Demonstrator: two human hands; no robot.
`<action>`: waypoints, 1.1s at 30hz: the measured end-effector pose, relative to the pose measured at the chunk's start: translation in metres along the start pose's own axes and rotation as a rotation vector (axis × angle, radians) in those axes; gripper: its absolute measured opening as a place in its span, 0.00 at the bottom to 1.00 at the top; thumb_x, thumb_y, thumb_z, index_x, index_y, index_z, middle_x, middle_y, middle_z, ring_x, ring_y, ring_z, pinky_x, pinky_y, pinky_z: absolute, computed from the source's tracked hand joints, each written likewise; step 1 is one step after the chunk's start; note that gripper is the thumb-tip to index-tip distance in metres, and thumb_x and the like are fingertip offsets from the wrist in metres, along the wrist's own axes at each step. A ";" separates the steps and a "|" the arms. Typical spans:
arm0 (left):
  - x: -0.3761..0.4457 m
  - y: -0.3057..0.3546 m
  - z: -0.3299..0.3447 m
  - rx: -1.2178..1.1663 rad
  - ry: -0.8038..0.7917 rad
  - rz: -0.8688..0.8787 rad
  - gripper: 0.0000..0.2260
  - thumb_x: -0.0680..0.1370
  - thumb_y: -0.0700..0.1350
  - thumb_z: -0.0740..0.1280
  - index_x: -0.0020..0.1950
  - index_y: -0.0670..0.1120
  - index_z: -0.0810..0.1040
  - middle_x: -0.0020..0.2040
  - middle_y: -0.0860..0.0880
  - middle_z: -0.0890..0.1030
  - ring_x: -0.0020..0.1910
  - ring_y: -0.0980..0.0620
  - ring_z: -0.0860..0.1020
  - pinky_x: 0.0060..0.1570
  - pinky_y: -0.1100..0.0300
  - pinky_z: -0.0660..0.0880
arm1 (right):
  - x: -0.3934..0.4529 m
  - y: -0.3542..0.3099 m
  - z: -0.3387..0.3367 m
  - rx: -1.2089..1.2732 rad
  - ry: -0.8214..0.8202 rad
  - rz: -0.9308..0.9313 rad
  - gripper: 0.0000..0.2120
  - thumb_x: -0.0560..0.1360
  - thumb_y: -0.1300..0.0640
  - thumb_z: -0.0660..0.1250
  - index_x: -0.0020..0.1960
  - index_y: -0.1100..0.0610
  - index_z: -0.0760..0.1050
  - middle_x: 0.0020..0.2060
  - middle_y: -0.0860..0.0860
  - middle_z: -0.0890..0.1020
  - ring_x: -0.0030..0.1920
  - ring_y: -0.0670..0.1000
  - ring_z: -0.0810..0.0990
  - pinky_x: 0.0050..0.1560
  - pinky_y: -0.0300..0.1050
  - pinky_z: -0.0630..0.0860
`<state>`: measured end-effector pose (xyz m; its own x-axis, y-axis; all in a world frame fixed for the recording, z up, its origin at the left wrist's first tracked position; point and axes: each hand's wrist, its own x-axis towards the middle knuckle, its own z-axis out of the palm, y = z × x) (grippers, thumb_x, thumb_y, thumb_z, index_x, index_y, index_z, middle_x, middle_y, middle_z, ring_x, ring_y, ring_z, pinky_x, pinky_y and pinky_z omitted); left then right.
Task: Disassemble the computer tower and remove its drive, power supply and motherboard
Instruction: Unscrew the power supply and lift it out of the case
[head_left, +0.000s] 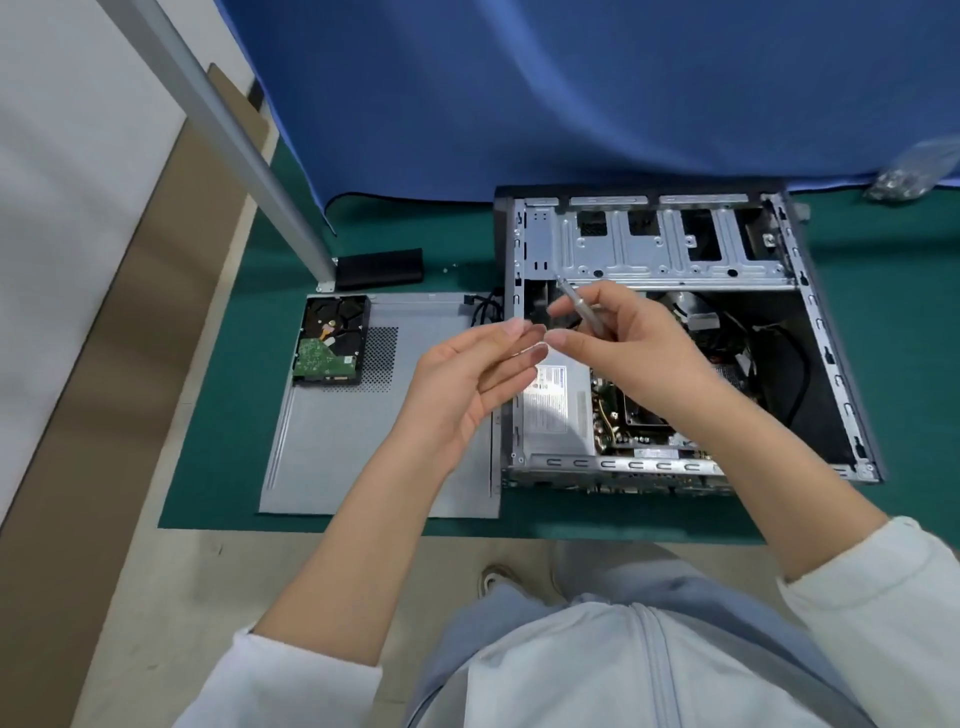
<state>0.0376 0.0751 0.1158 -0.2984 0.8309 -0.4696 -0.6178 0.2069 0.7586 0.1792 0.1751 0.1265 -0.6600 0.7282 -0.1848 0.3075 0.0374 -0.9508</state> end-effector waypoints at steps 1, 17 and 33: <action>0.003 0.003 0.001 0.010 -0.005 -0.010 0.13 0.69 0.46 0.72 0.50 0.42 0.82 0.49 0.43 0.84 0.50 0.48 0.83 0.42 0.62 0.79 | 0.004 -0.002 -0.002 -0.017 -0.003 -0.034 0.07 0.73 0.55 0.71 0.49 0.47 0.78 0.29 0.48 0.71 0.30 0.43 0.68 0.32 0.31 0.70; 0.037 0.025 0.012 0.147 -0.125 -0.272 0.10 0.65 0.44 0.74 0.44 0.44 0.86 0.50 0.43 0.84 0.49 0.47 0.83 0.42 0.61 0.80 | 0.038 -0.005 -0.026 -0.051 -0.128 -0.116 0.08 0.69 0.61 0.74 0.44 0.50 0.83 0.39 0.44 0.85 0.42 0.41 0.83 0.46 0.32 0.77; 0.061 0.025 0.015 0.274 -0.116 -0.356 0.12 0.65 0.46 0.75 0.45 0.43 0.86 0.47 0.45 0.85 0.39 0.55 0.83 0.37 0.65 0.79 | 0.051 0.006 -0.041 -0.181 -0.148 -0.145 0.10 0.71 0.60 0.73 0.43 0.44 0.81 0.35 0.36 0.82 0.38 0.36 0.79 0.39 0.27 0.72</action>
<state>0.0148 0.1391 0.1128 -0.0093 0.7322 -0.6810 -0.4473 0.6061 0.6577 0.1757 0.2408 0.1217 -0.7950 0.5988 -0.0974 0.3117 0.2654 -0.9124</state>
